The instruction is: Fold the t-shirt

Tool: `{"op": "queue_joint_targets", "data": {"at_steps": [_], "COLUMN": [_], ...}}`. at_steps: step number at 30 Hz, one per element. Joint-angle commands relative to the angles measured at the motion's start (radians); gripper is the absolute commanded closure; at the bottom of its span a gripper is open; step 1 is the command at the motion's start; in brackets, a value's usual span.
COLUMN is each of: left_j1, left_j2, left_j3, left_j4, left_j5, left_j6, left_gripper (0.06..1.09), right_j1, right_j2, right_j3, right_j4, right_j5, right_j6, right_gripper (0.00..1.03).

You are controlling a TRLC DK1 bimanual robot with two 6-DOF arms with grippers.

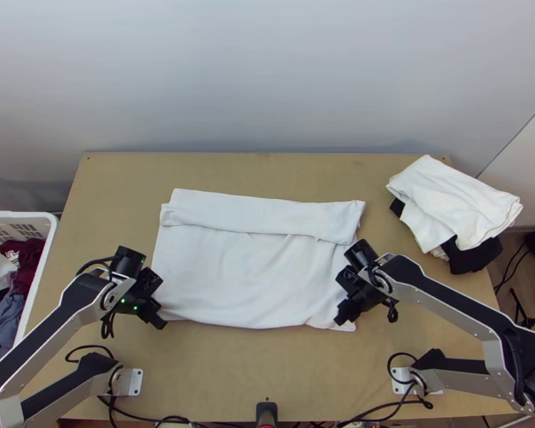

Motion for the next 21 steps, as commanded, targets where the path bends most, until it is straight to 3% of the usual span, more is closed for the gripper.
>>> {"op": "queue_joint_targets", "data": {"at_steps": [1,12,21], "left_j1": [0.042,0.117,0.151], "left_j2": [0.018,0.024,0.042], "left_j3": [0.013,0.033,0.154], "left_j4": [0.007,-0.021,-0.17], "left_j5": [0.001,0.029,0.086], "left_j6": [0.024,0.065,0.089], "left_gripper": [1.05,1.04,1.04], "right_j1": [0.004,-0.039,-0.093], "right_j2": [0.003,-0.111,-0.205], "right_j3": [-0.013,-0.007,0.033], "right_j4": [0.019,-0.106,-0.257], "right_j5": [-0.001,-0.041,-0.121], "right_j6": [-0.034,-0.063,-0.091], "right_gripper": [0.99,1.0,1.0]}}
